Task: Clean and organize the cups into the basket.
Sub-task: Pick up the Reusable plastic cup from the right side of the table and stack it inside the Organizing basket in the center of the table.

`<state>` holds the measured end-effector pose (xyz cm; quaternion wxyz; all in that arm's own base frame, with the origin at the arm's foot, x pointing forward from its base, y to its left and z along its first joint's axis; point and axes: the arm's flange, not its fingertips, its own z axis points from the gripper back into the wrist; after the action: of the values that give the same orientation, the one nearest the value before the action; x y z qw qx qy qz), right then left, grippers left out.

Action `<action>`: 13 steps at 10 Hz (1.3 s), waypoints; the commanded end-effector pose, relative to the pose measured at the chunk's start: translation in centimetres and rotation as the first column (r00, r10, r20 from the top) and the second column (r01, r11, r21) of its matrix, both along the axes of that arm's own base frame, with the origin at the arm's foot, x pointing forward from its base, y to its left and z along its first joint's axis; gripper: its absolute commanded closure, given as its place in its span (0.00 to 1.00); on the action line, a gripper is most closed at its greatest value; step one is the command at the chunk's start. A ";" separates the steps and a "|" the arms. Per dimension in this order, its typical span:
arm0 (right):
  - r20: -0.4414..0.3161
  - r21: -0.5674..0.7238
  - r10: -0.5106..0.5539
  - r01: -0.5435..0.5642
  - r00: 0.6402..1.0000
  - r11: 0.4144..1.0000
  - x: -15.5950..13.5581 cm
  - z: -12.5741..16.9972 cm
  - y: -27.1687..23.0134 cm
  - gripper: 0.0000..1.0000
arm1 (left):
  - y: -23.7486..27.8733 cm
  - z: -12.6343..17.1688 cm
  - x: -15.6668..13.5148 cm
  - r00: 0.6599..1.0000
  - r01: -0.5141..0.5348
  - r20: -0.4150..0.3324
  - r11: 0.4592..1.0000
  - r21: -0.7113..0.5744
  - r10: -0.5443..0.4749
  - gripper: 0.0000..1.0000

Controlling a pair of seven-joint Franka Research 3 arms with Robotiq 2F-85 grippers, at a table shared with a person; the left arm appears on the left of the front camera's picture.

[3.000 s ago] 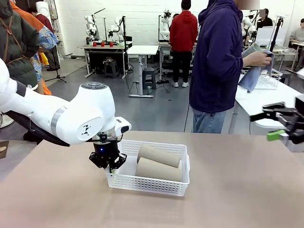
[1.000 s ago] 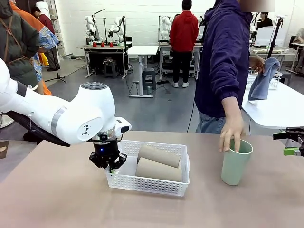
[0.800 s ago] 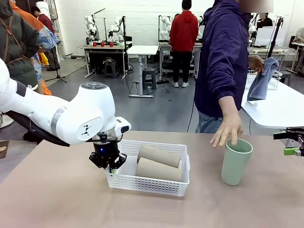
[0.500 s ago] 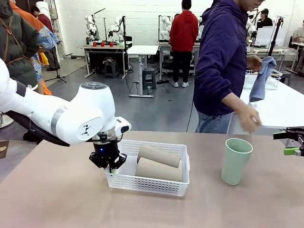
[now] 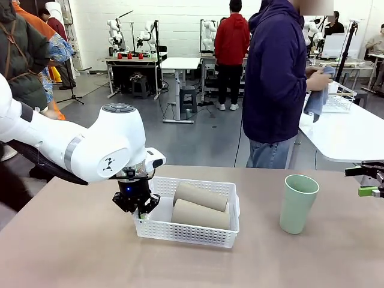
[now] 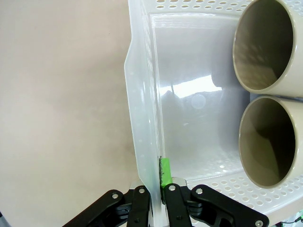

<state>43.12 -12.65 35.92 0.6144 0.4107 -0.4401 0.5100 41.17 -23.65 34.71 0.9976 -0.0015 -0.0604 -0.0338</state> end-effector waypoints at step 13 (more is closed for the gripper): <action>-0.059 -0.084 0.043 -0.048 0.997 0.995 3.6 -10.5 6.1 0.00 | 0.0 0.2 -0.1 1.000 0.002 0.007 1.000 0.001 -0.002 1.00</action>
<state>46.54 -7.19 26.24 0.6280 0.4204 -0.3795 0.5337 41.17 -23.65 34.71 0.9976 -0.0015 -0.0604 -0.0338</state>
